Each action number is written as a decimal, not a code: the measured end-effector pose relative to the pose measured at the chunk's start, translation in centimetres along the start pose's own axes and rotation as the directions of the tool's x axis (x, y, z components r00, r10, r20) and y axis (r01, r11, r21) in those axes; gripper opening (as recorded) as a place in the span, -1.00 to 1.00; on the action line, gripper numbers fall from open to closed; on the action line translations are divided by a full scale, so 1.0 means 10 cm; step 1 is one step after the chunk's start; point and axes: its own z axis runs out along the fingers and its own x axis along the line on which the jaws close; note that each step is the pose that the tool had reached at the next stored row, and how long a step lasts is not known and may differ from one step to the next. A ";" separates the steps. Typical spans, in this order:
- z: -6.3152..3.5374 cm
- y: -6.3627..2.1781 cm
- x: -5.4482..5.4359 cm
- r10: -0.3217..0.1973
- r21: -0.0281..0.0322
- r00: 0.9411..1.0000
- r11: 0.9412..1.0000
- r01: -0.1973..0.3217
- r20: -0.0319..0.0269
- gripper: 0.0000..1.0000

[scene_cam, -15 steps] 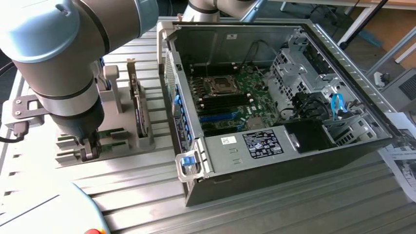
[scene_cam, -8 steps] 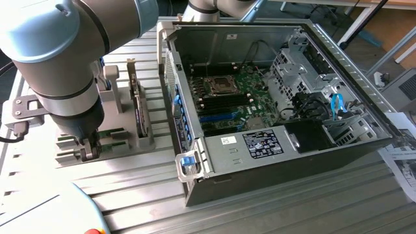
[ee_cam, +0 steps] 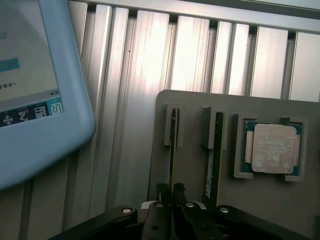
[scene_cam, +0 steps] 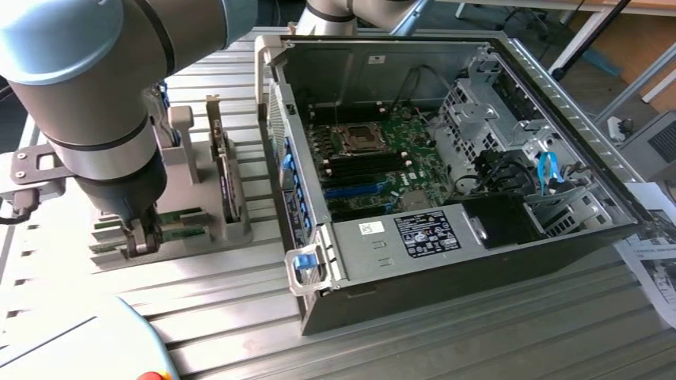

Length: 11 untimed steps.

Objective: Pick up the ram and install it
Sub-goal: 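Pick up the ram and move it above insertion slot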

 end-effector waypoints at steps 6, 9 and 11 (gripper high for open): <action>-0.160 0.008 0.00 0.000 0.000 1.000 1.000 0.000 0.000 -0.70; -0.216 0.010 -0.01 0.000 0.000 1.000 1.000 0.000 0.000 -0.70; -0.257 0.012 -0.01 0.000 0.000 1.000 1.000 0.000 0.000 -0.70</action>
